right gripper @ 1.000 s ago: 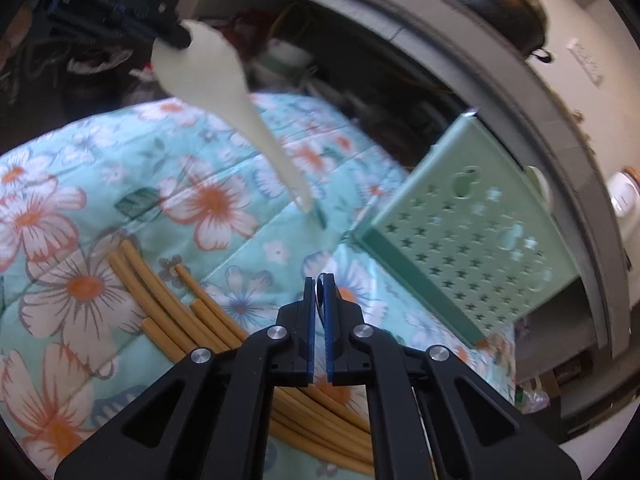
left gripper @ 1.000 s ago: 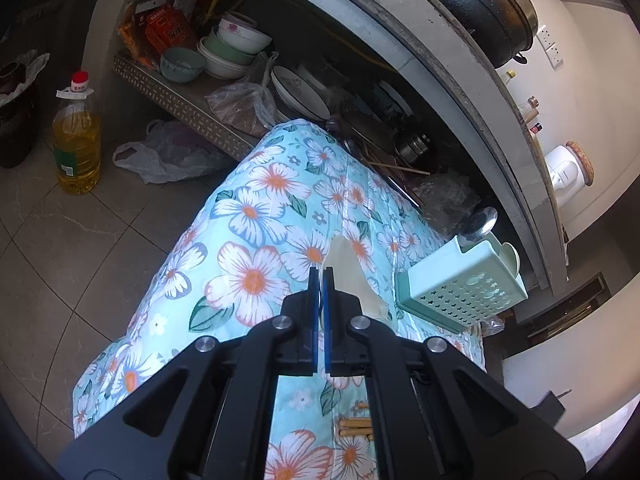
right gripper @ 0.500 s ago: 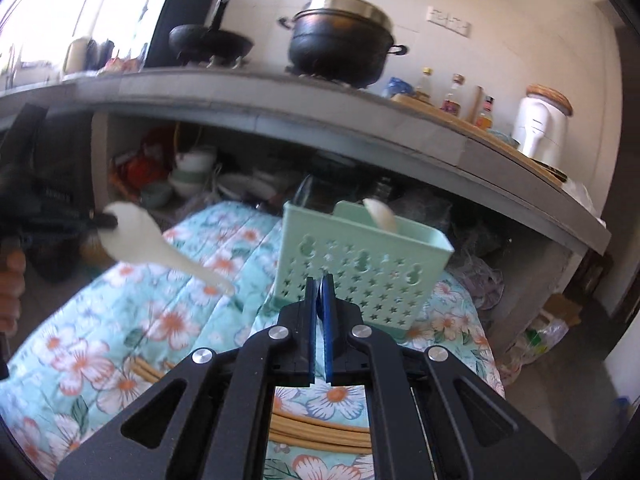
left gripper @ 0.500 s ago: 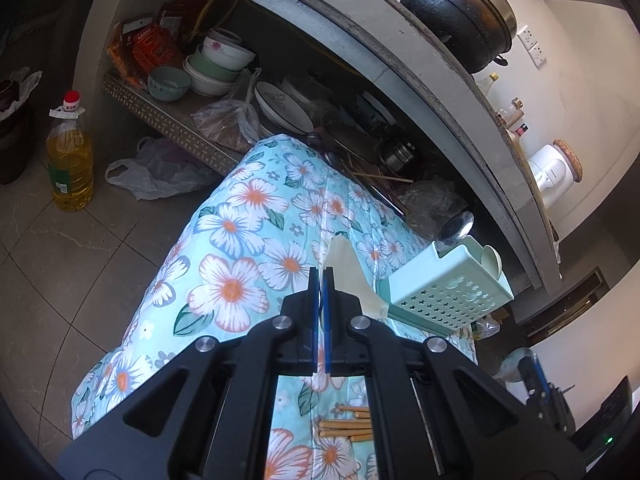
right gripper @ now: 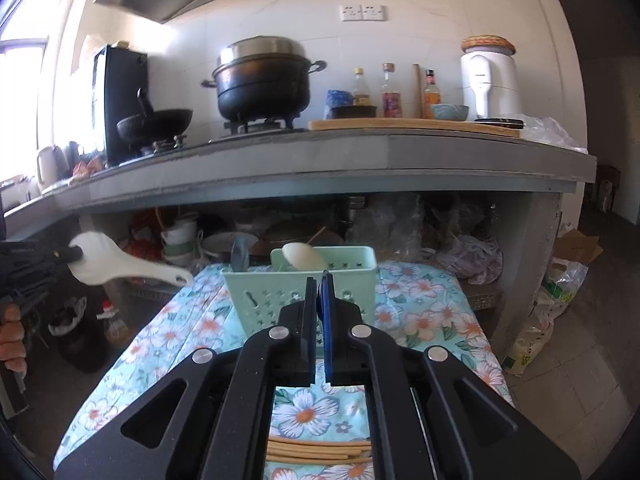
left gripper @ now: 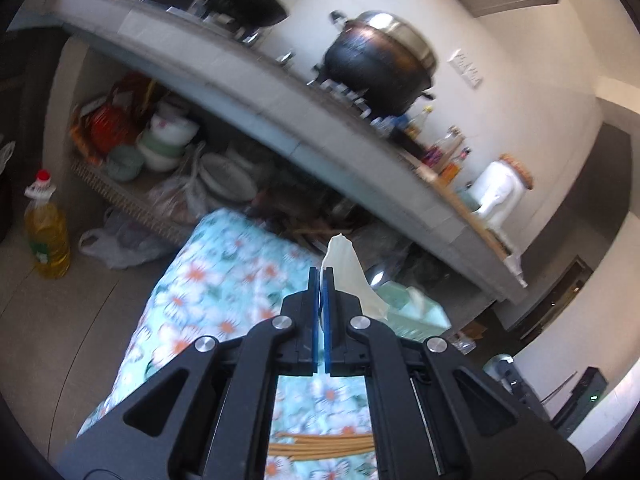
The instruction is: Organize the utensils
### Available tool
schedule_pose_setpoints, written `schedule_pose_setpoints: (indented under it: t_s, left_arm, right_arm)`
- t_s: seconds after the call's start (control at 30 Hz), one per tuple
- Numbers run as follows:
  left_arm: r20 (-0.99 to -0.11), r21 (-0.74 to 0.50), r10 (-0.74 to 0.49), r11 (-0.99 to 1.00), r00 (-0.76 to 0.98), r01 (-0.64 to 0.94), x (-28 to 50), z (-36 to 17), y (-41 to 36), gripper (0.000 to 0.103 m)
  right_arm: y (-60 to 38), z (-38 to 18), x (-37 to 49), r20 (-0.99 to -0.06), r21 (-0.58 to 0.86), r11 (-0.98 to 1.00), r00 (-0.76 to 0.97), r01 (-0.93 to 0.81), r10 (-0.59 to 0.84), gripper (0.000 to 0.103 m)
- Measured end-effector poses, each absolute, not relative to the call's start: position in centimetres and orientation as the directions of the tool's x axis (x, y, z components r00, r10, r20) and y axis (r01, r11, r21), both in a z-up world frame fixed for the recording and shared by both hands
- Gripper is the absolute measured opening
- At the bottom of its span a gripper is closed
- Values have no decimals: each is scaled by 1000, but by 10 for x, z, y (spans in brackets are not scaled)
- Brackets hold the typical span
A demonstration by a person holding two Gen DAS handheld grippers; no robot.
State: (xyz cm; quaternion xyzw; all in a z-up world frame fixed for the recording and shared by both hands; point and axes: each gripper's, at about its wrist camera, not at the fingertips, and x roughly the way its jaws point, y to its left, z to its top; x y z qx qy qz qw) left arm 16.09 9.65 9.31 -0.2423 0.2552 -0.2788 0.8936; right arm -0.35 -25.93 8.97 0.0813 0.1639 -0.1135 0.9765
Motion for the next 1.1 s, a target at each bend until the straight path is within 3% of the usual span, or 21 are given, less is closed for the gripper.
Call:
schedule_pose_setpoints:
  t_s: [0.1, 0.27, 0.47, 0.73, 0.93, 1.0, 1.07, 1.1]
  left_arm:
    - [-270, -549, -653, 708, 707, 444, 159, 118, 81, 0]
    - [-276, -425, -648, 745, 710, 514, 164, 142, 36, 0]
    - [-399, -126, -542, 831, 740, 542, 171, 141, -31, 0]
    - [-431, 231, -404, 815, 807, 532, 168, 128, -86, 0]
    - [-526, 193, -411, 795, 745, 575, 190, 114, -108, 3]
    - [-540, 150, -427, 799, 726, 582, 196, 111, -108, 13]
    - [-545, 81, -457, 806, 703, 587, 201, 109, -105, 31]
    - [-546, 59, -466, 807, 696, 587, 203, 106, -105, 32]
  right_arm:
    - [-268, 91, -5, -336, 137, 955, 919, 261, -203, 3]
    - [-276, 89, -7, -342, 155, 949, 916, 276, -211, 3]
    - [-280, 88, -7, -347, 160, 945, 913, 286, -217, 3]
    - [-280, 86, -5, -346, 164, 943, 912, 289, -219, 3]
    - [-286, 89, -9, -333, 165, 940, 914, 298, -231, 3]
    - [-290, 92, -10, -327, 168, 940, 916, 297, -231, 3]
    - [-296, 96, -10, -317, 184, 940, 922, 288, -221, 3]
    - [-299, 98, -11, -311, 192, 940, 926, 280, -213, 3]
